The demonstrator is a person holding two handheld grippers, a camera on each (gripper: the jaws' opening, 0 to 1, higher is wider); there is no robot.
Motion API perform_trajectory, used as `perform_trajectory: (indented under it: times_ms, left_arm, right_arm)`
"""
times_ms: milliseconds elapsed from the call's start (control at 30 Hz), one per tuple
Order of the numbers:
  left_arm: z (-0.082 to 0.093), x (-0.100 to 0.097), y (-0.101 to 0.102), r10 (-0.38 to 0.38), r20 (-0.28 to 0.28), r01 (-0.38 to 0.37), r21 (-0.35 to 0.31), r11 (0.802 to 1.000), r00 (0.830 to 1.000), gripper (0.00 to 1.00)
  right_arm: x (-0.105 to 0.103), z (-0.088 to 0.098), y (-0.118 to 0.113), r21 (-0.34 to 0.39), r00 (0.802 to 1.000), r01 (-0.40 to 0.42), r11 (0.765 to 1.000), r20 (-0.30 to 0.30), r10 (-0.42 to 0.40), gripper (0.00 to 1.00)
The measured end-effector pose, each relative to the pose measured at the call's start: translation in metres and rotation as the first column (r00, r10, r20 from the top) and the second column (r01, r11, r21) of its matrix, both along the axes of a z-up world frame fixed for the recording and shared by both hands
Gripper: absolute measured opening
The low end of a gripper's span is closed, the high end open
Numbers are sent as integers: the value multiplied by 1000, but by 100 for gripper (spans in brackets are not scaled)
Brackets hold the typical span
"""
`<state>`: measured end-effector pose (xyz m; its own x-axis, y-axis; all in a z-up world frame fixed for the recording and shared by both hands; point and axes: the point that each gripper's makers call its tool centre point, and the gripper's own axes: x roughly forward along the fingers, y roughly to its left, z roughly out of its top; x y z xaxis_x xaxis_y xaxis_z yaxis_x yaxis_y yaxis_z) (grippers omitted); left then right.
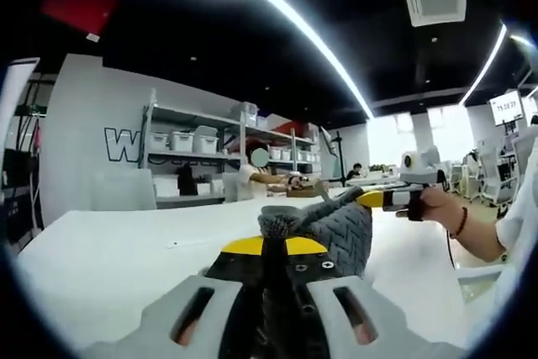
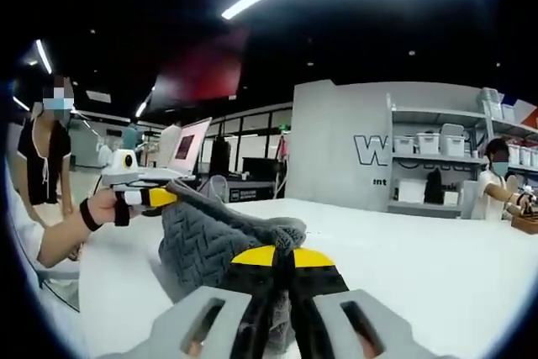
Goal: Open the folded towel by lifting each exposed corner and separating the folded layers until the towel lies flat within the target outline without major curled edges
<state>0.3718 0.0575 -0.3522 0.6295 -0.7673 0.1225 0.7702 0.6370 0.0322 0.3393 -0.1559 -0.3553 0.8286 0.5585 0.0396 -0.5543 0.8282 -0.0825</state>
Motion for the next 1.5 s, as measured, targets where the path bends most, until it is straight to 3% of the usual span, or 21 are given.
perform_trajectory:
  times_ms: [700,1500]
  left_arm:
    - [-7,-38,6,-35,26,35,-12,999,999,4]
    - [-17,-66,0,-64,26,64,21,998,998,4]
  right_arm:
    - [-29,-1,5,-35,999,-38,999,31,39,0]
    - [-58,-23,0,-50,999,-52,997,10,53,0]
